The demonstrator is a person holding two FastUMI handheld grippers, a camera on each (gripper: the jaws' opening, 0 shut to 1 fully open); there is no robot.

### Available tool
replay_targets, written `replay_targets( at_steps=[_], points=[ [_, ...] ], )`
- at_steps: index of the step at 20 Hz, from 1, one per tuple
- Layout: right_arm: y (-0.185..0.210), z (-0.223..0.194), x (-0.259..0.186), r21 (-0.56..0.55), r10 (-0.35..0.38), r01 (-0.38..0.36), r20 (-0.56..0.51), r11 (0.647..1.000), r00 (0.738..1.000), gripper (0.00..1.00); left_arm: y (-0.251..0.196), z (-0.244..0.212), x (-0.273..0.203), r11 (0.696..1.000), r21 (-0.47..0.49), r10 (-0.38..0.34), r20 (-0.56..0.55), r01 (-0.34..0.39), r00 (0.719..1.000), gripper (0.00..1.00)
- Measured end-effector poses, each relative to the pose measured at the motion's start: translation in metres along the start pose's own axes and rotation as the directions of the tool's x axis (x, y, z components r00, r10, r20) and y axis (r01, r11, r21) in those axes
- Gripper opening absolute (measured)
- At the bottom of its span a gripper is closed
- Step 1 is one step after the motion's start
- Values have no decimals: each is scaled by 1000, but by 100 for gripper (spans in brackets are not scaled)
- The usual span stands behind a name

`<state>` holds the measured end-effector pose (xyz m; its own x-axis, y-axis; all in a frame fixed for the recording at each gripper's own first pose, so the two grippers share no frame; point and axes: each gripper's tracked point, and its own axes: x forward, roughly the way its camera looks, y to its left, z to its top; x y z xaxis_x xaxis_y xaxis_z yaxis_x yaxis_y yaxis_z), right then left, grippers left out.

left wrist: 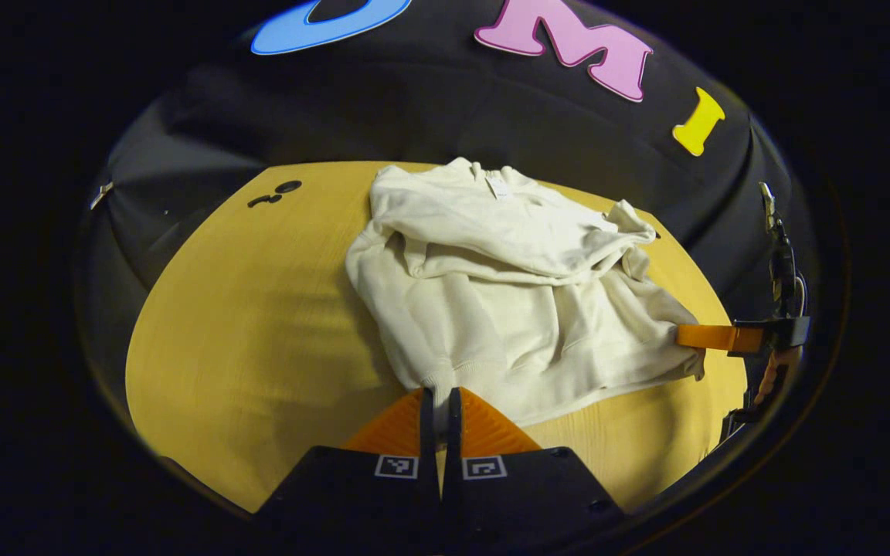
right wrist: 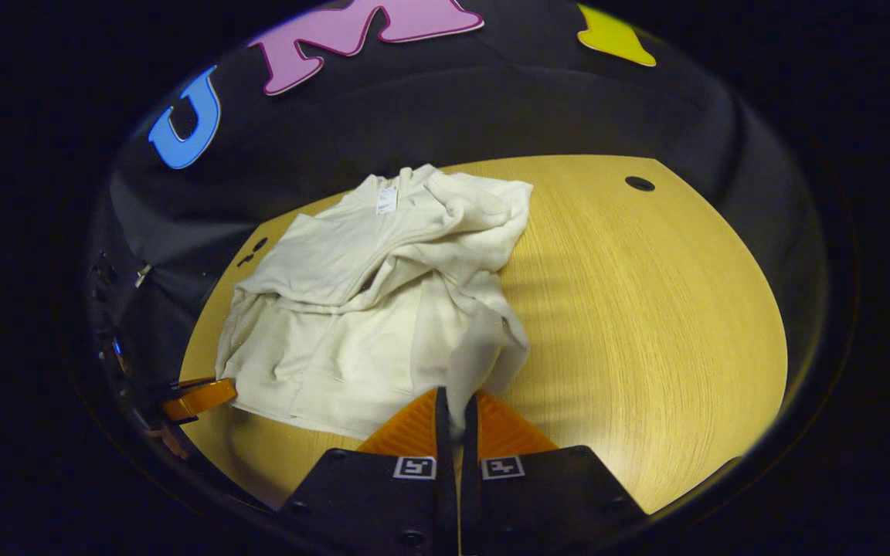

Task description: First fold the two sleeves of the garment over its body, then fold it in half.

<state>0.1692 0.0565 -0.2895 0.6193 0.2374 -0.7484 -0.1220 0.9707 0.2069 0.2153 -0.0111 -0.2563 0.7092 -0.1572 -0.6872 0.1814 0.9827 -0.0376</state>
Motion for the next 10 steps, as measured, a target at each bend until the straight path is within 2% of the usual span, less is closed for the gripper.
replay_targets(
  at_steps=[6, 10],
  points=[
    [28, 89, -4, 4, 62, -63, 129, 998, 990, 6, -18, 75, -21, 995, -64, -74, 80, 79, 994, 6],
    [44, 153, 2, -30, 88, -84, 212, 996, 973, 6, -20, 143, -24, 995, -28, -90, 159, 96, 983, 6]
  ],
)
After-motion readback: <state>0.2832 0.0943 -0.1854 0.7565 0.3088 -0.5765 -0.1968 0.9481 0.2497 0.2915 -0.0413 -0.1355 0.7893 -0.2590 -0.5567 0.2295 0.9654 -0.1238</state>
